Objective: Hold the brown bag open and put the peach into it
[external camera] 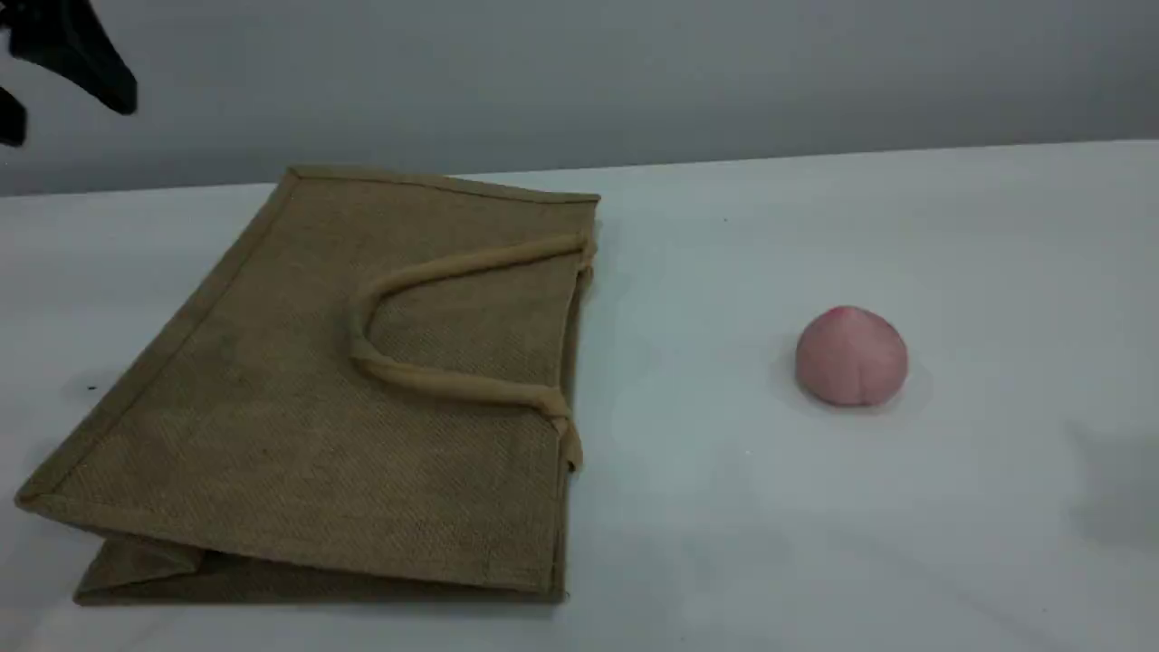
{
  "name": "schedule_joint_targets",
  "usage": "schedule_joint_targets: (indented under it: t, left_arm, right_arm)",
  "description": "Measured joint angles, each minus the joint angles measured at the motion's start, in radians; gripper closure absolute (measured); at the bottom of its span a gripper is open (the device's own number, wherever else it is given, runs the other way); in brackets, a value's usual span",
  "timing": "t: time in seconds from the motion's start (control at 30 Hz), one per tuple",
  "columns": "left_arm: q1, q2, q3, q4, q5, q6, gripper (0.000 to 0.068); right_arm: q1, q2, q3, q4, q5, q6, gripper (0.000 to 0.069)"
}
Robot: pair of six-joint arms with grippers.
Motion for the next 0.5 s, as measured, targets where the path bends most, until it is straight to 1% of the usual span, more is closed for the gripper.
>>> schedule_joint_targets:
  t: [0.1, 0.37, 0.5]
  left_arm:
    - [-0.025, 0.056, -0.032, -0.01, -0.002, 0.018, 0.0134]
    - [-0.119, 0.217, -0.149, -0.018, -0.007, 0.017, 0.0134]
    - [-0.122, 0.304, -0.188, -0.044, -0.016, 0.018, 0.0134]
  right_arm:
    - [0.0, 0.034, 0.0, 0.0, -0.007, 0.0, 0.0129]
    - [0.0, 0.067, 0.0, -0.005, -0.019, -0.004, 0.0129]
    - [0.0, 0.067, 0.0, -0.005, -0.019, -0.005, 0.0129]
